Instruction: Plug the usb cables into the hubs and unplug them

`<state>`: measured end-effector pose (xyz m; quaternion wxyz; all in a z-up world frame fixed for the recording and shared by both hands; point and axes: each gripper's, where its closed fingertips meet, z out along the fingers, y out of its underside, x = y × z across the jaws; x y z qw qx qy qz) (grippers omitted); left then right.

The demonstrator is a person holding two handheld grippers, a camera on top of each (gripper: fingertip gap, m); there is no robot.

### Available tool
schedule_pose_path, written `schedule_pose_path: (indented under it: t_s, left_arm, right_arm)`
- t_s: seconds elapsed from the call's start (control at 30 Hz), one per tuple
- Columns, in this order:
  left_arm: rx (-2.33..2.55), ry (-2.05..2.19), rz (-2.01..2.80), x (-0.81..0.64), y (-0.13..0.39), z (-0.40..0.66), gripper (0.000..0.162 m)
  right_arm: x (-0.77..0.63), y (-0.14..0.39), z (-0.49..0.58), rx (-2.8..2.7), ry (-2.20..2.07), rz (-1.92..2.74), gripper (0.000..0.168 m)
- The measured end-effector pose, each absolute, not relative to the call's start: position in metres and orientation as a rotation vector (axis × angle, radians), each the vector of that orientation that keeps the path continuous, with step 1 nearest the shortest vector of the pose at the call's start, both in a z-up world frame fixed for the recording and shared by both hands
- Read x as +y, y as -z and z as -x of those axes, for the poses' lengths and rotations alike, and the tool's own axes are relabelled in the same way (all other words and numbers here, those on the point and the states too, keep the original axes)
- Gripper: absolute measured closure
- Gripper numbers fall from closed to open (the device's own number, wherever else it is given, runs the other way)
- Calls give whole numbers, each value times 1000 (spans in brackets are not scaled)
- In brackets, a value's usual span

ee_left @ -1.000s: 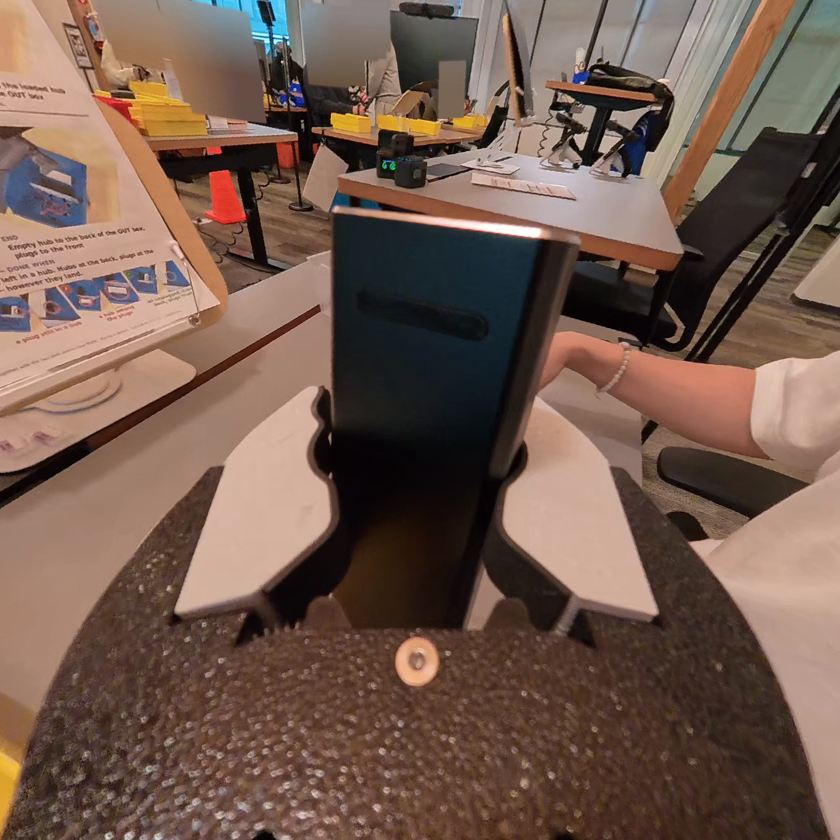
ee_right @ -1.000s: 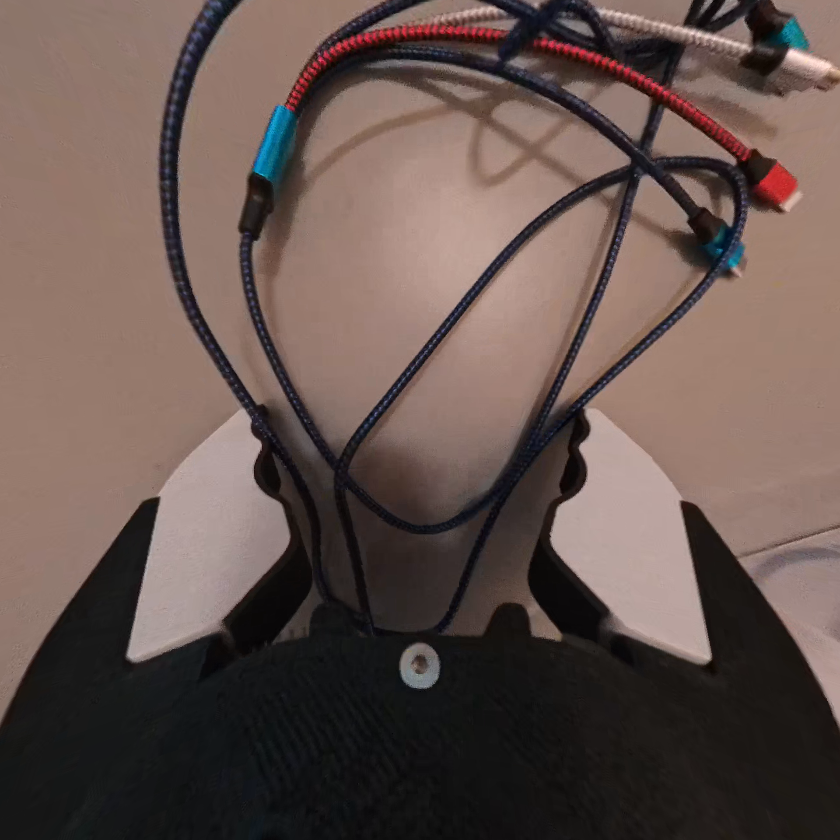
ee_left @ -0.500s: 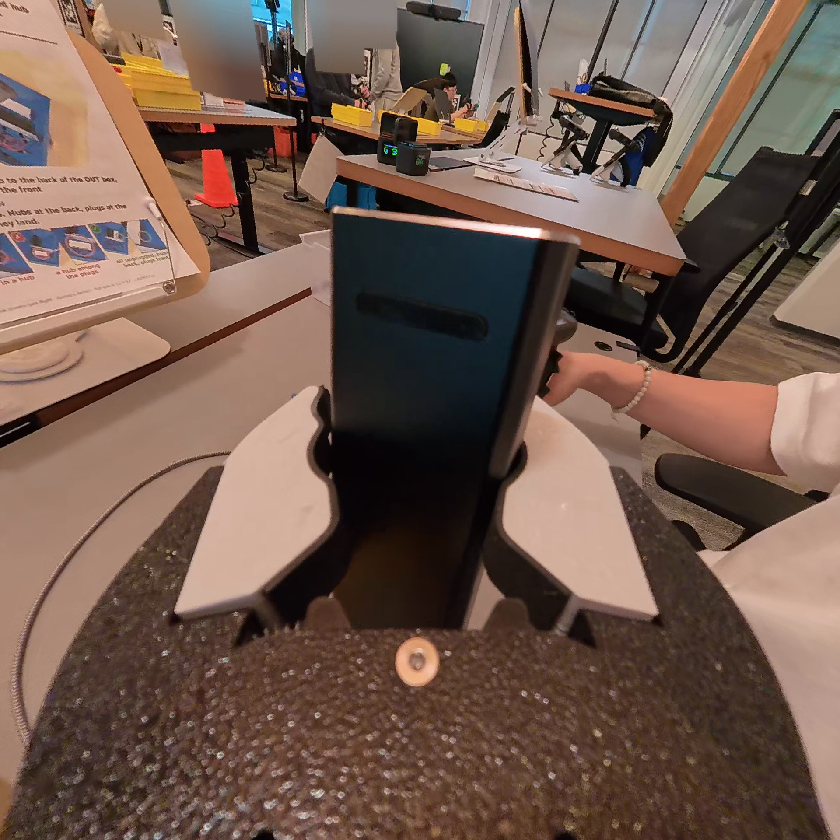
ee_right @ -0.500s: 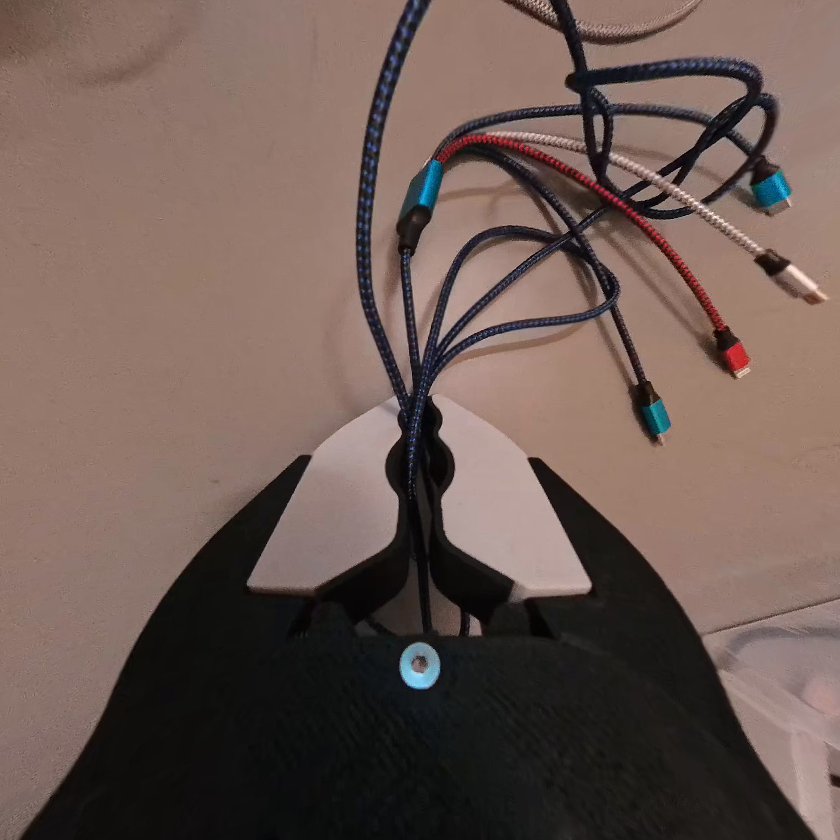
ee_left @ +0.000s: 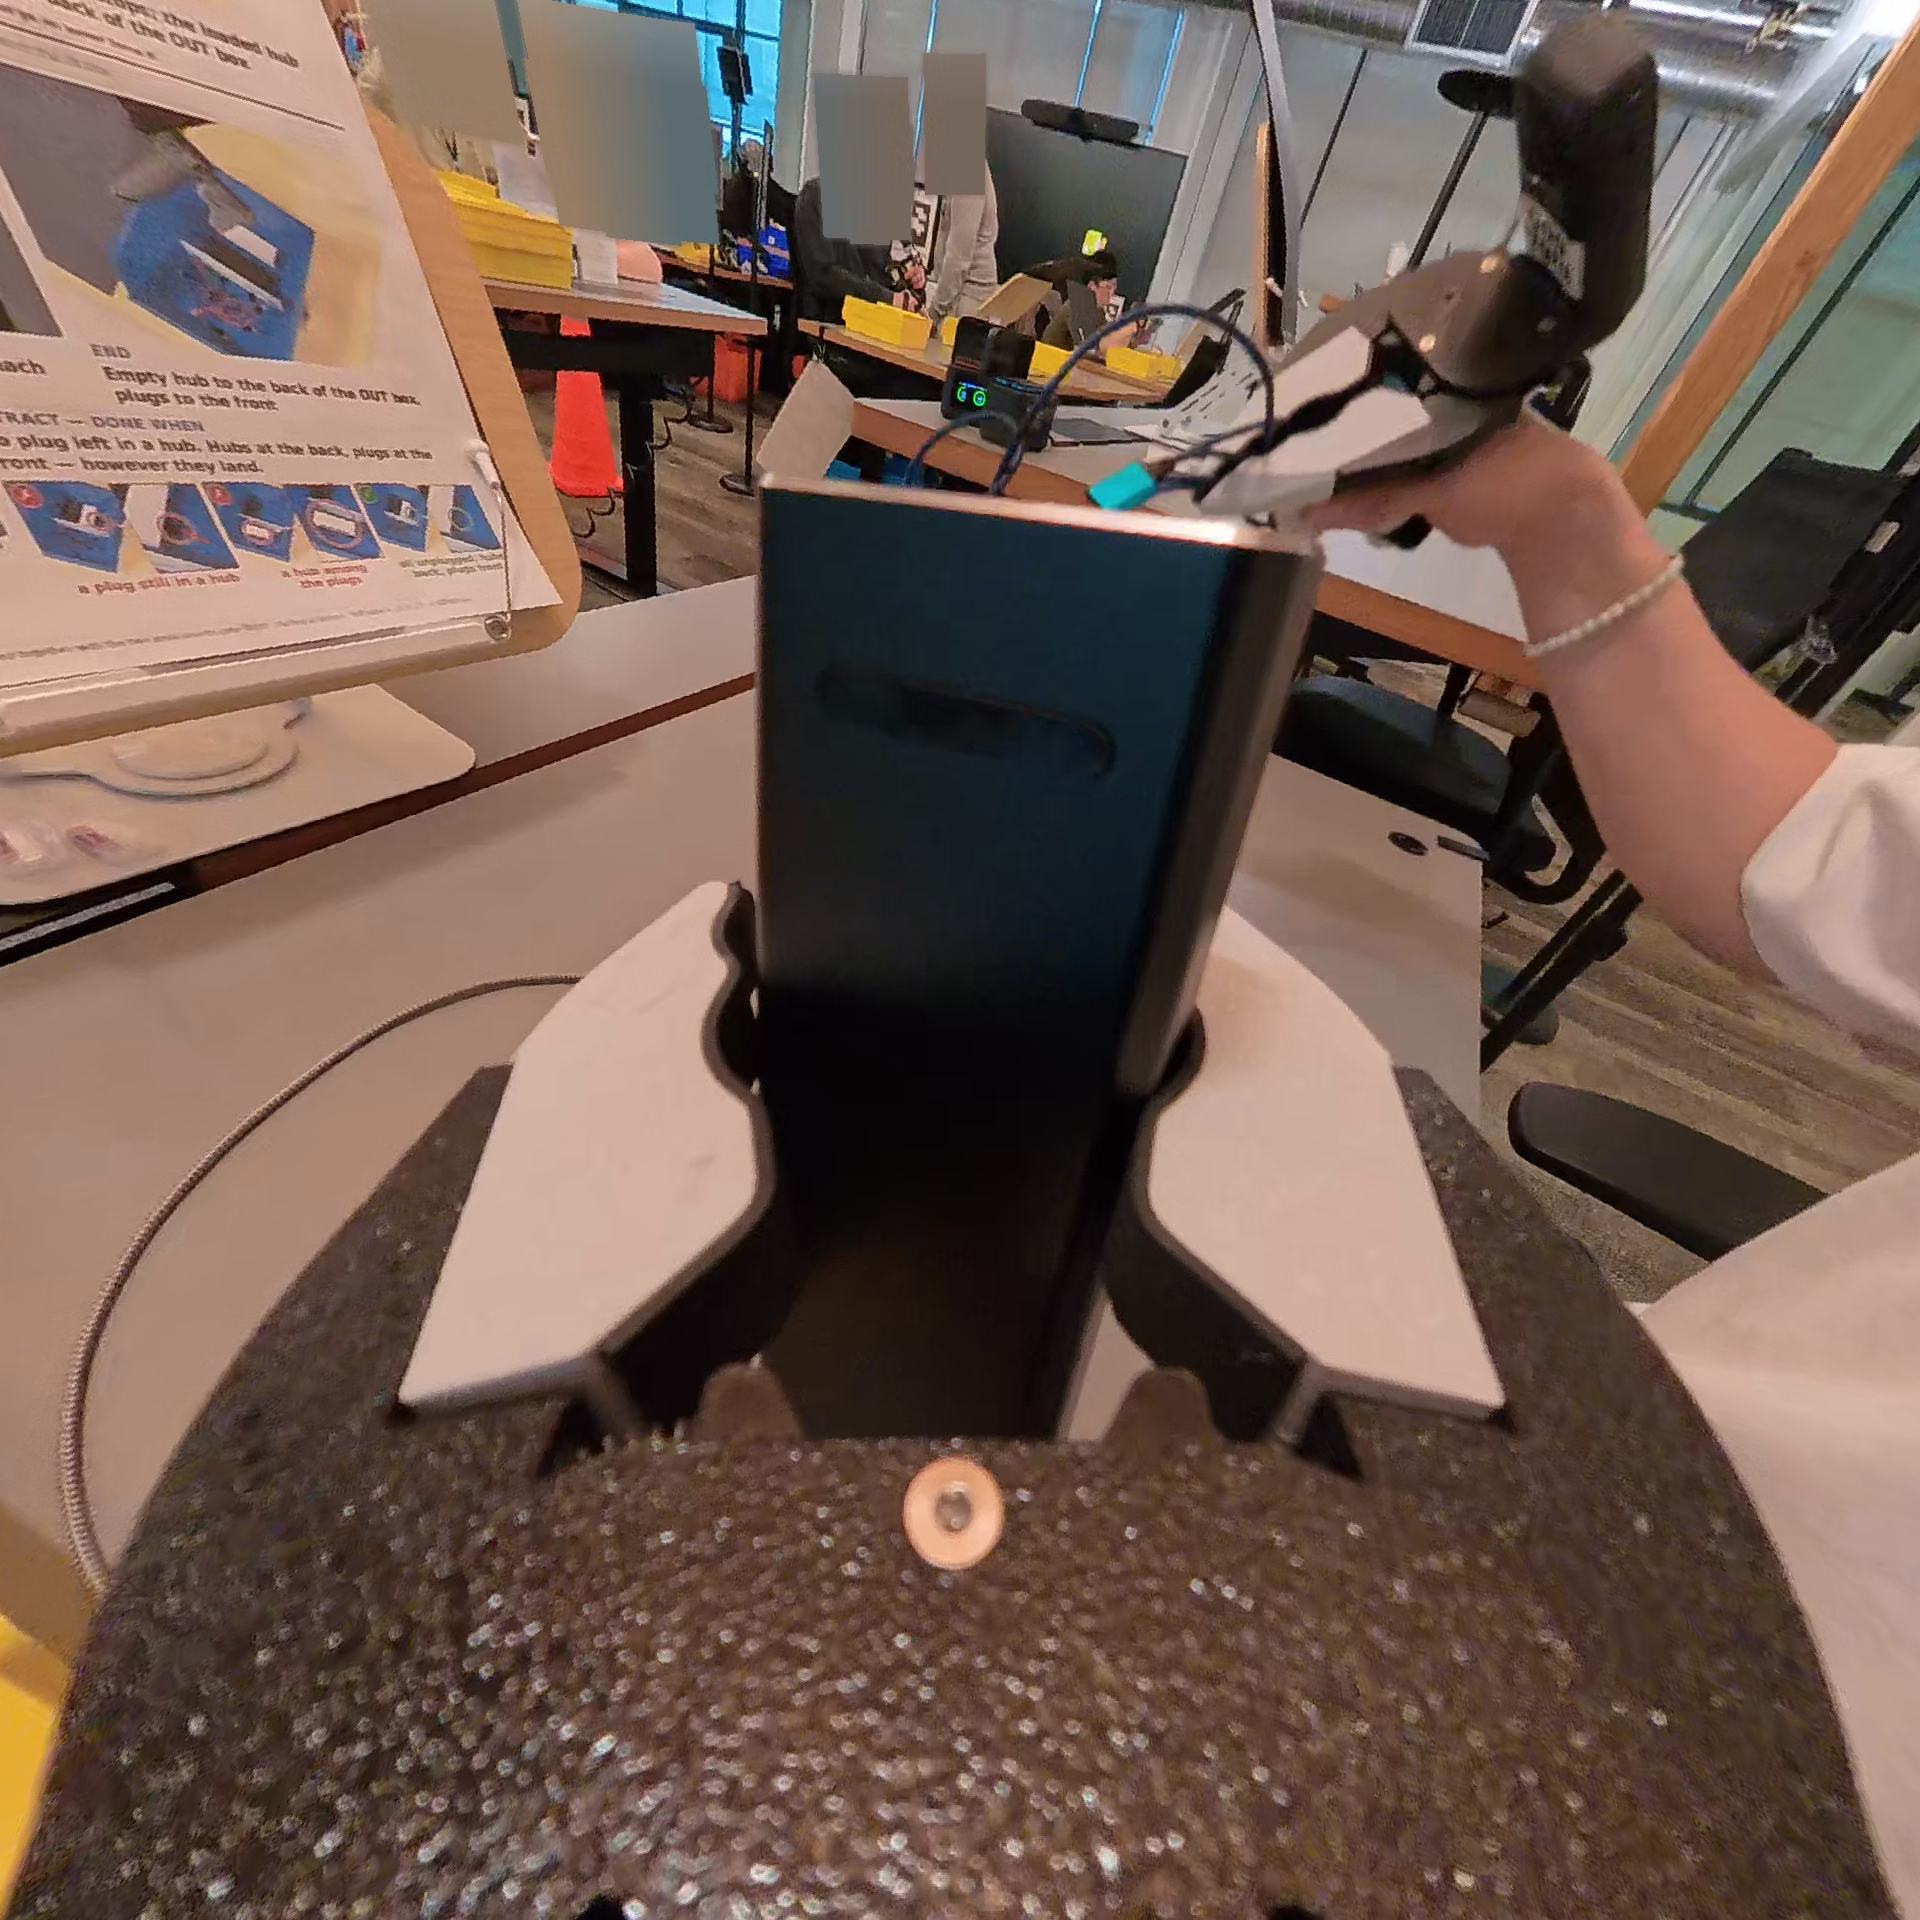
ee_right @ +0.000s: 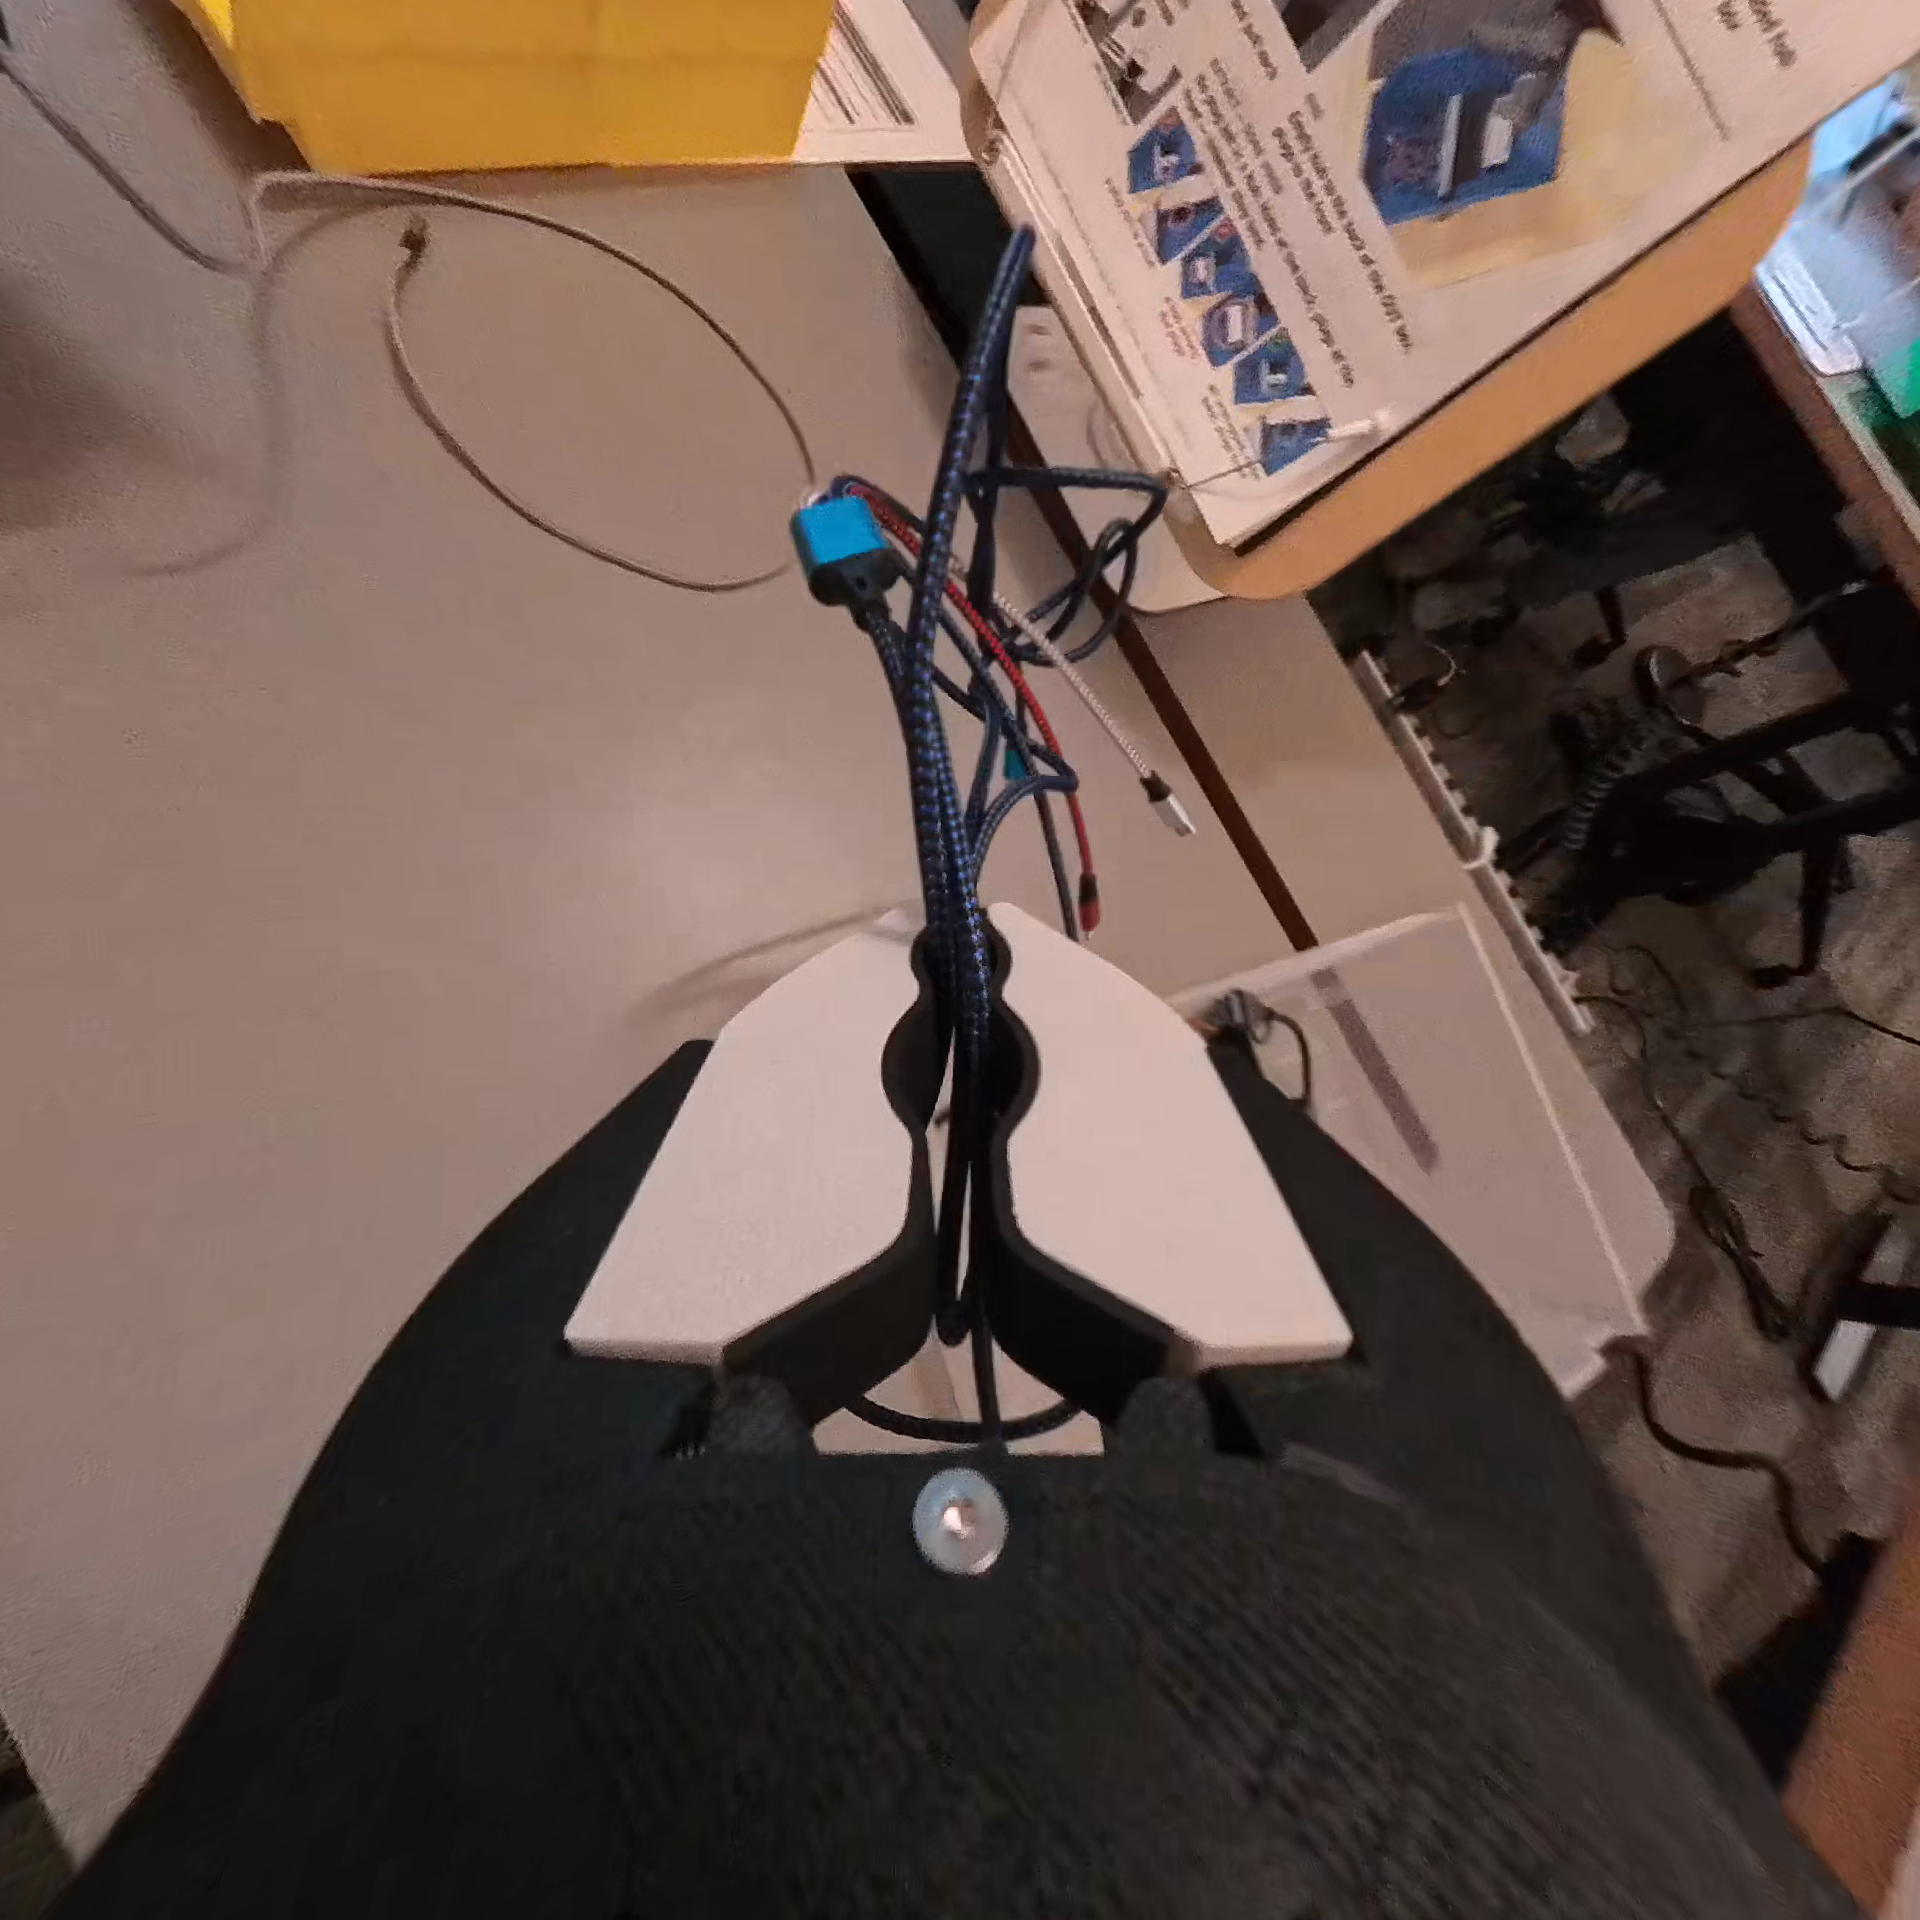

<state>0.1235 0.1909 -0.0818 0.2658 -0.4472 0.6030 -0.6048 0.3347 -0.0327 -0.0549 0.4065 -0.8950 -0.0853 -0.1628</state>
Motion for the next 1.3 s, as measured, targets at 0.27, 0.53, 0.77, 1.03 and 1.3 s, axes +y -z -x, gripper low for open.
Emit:
schedule_pose_path:
  t_s: [0.27,0.53,0.77,1.03,1.3]
  left_arm:
    - [1651,1622,1203,188,83,-124,89]
    - [1676,1605,1205,184,85,-125,89]
    - [1681,1600,1213,183,85,-128,89]
    - [1686,1606,1227,182,88,-133,89]
    - [1688,1617,1228,183,88,-139,89]
  right_arm:
    - [-92,55,-393,-245,566,2551,165]
    - [-147,59,-419,-187,470,2765,165]
    - [-179,13,-435,-95,569,2735,165]
    - [-194,-11,-435,-123,566,2727,165]
    - [-152,-28,-407,-280,389,2438,165]
